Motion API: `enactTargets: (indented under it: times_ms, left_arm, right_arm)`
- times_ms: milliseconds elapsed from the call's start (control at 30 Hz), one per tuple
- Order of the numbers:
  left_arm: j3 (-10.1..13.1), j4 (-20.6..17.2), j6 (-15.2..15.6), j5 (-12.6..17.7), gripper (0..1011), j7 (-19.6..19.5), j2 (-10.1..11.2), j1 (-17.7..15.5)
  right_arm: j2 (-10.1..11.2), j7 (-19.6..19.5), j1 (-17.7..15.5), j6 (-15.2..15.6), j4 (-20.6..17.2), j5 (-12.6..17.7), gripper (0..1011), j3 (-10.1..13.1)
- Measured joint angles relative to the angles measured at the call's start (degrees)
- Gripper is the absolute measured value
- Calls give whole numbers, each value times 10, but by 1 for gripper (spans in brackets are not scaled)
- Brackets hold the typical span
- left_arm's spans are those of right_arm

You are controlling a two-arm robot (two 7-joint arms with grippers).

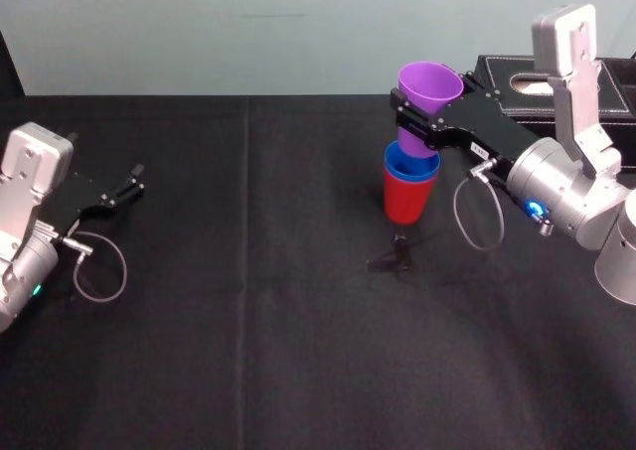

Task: Stack the three plastic cups sequentially using one hand.

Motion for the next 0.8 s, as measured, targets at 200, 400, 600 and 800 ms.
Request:
enactTargets:
  times_ms: [200, 400, 600, 800]
  left_arm:
    - [0, 0, 0, 0, 1005, 0, 0, 0]
    - [0, 0, 0, 0, 1005, 0, 0, 0]
    - [0, 0, 0, 0, 1005, 0, 0, 0]
    - [0, 0, 0, 0, 1005, 0, 0, 0]
  right_arm:
    - [-2, -4, 0, -1, 8, -1, 754, -4]
    - [-4, -7, -2, -6, 15, -7, 754, -6]
    - [-9, -9, -2, -13, 26, -10, 754, -6]
    - [-14, -8, 1, -20, 34, -10, 754, -6]
